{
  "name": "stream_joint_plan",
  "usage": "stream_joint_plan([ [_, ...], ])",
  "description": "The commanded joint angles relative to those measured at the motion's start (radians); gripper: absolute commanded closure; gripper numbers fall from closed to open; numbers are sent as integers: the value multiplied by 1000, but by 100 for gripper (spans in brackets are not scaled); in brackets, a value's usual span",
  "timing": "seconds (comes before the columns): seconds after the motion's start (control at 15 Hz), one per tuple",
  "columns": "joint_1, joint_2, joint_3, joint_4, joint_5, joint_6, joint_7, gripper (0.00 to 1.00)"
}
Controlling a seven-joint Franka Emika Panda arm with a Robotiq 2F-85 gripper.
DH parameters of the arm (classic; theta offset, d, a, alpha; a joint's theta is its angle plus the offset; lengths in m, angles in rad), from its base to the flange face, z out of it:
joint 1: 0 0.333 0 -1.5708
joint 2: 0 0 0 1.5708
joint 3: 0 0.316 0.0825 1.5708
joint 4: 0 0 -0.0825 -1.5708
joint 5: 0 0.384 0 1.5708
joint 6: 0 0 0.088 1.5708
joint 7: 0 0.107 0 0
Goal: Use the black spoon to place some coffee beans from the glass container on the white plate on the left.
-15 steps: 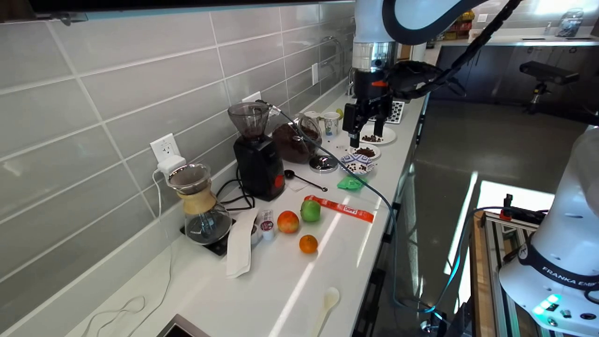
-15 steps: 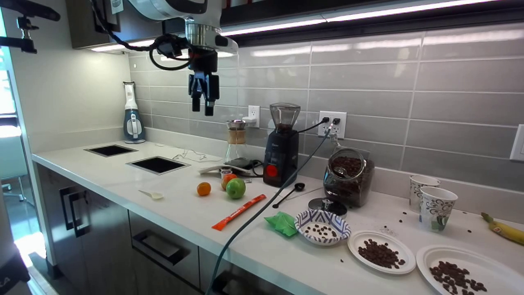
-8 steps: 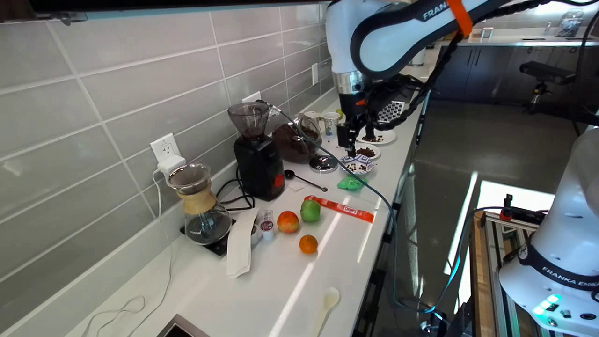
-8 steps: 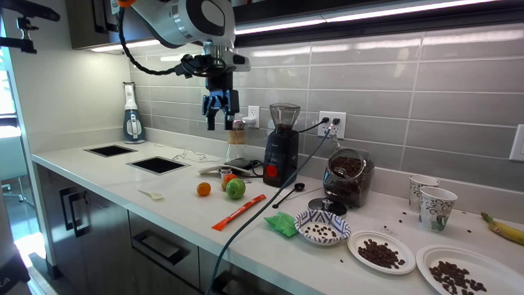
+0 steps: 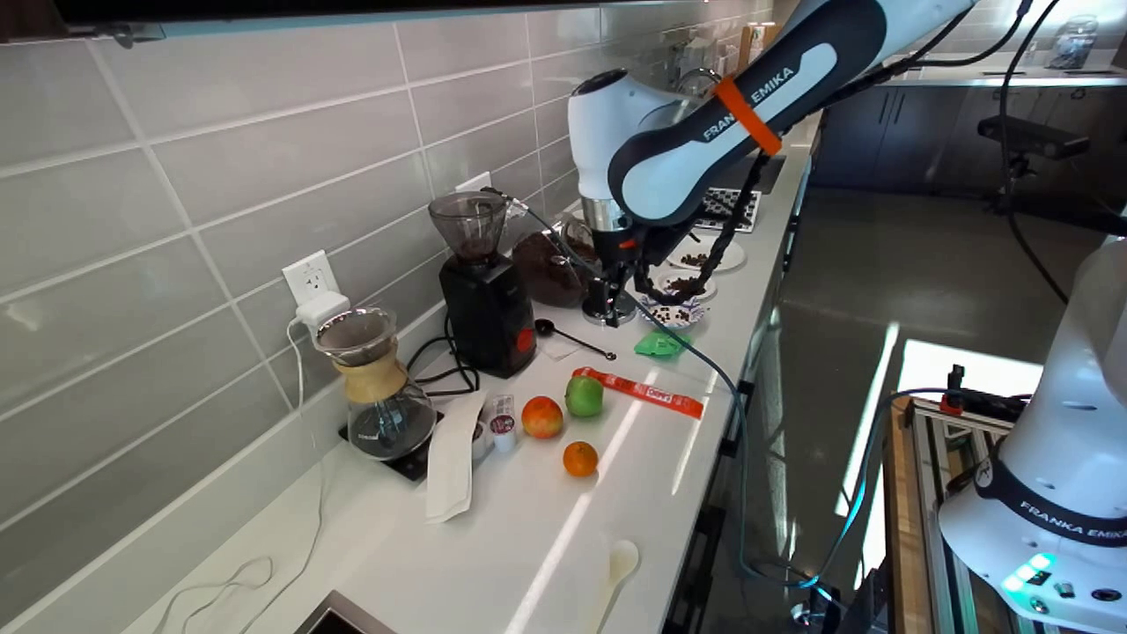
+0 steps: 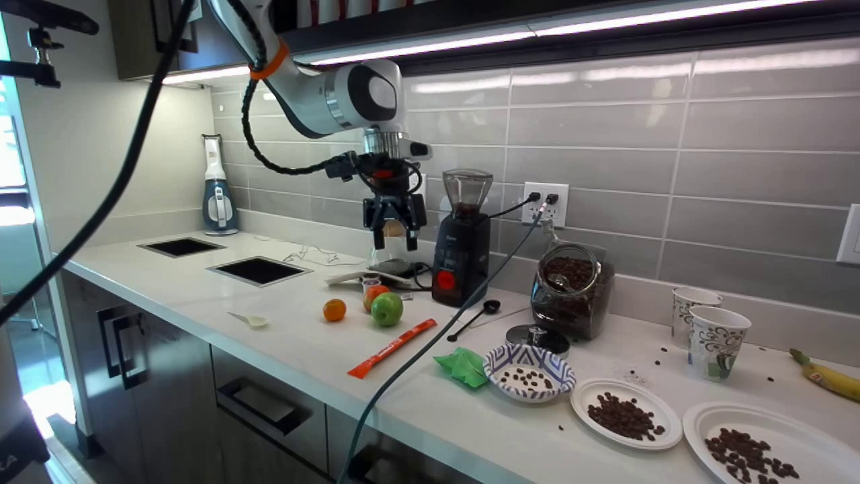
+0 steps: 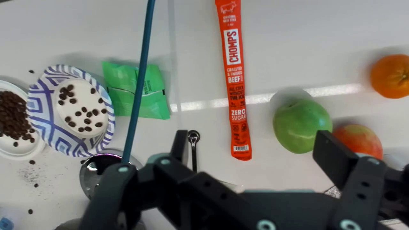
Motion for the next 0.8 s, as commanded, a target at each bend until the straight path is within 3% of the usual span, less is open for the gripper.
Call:
stream_joint_plan([
  [0.0,23,25,-29,10,33,7,-24,0],
  [0.73,12,107,-50,87,125,36,-39,0],
])
